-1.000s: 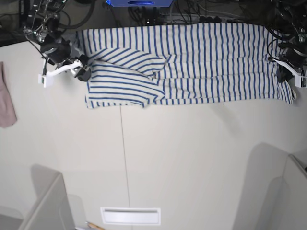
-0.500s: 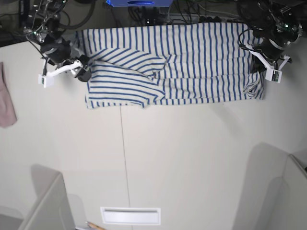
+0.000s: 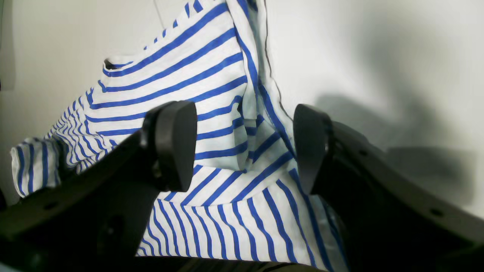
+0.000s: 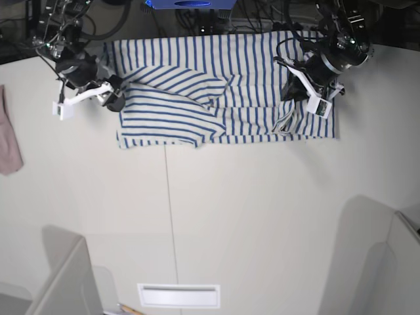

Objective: Fold the T-shirt properly
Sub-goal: 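Grasp the shirt edge with the left gripper and fold it toward the right gripper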

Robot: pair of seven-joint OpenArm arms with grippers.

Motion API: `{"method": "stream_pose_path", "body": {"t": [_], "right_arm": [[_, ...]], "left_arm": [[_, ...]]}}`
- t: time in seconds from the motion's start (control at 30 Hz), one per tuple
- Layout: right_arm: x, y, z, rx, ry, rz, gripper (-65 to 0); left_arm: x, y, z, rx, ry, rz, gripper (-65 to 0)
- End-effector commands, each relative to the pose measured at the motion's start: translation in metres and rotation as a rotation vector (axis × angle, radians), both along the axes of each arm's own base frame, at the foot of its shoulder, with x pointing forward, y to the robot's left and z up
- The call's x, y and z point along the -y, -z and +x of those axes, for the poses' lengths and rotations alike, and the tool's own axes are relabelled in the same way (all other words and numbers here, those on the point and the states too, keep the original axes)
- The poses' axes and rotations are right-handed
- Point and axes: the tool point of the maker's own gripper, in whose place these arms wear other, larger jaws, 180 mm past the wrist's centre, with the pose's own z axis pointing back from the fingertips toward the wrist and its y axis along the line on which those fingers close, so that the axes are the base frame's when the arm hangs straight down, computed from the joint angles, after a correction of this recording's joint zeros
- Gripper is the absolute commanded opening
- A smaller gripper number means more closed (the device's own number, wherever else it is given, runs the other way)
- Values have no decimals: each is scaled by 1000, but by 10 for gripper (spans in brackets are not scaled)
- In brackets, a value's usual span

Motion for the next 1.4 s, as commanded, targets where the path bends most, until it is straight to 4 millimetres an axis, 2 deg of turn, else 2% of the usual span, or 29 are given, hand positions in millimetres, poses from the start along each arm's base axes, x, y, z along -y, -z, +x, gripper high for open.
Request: {"method": "stream_pose_path", "body": {"t": [0.0, 0.23, 0.37, 0.53, 0.73, 0.83, 1.0, 1.17, 1.27, 1.37], "right_arm": [[-1, -5, 2, 18, -16, 0, -275], [-3, -5, 3, 5, -29, 8, -275], [-3, -6, 3, 6, -29, 8, -275], [-3, -6, 4, 9, -28, 9, -275], [-3, -6, 4, 9, -28, 9, -275], [-3, -6, 4, 10, -27, 8, -275], [-3, -9, 9, 22, -28, 9, -275], [-3, -10, 11, 26, -28, 9, -275], [-3, -10, 12, 29, -28, 9, -275], [-3, -11, 13, 32, -28, 9, -275]], "left_arm": [[2, -12, 6, 47, 3, -9, -650], [12, -22, 15, 86, 0, -43, -650], [26, -40, 26, 144, -4, -164, -650], [48, -48, 41, 154, 40, -223, -650], [70, -31, 43, 77, 65, -265, -650], [74, -19, 39, 30, 73, -272, -650], [83, -17, 39, 19, 111, -273, -650], [89, -10, 43, -27, 65, -290, -650], [92, 7, 41, -101, 54, -296, -650], [95, 13, 43, -135, 67, -290, -650]]}}
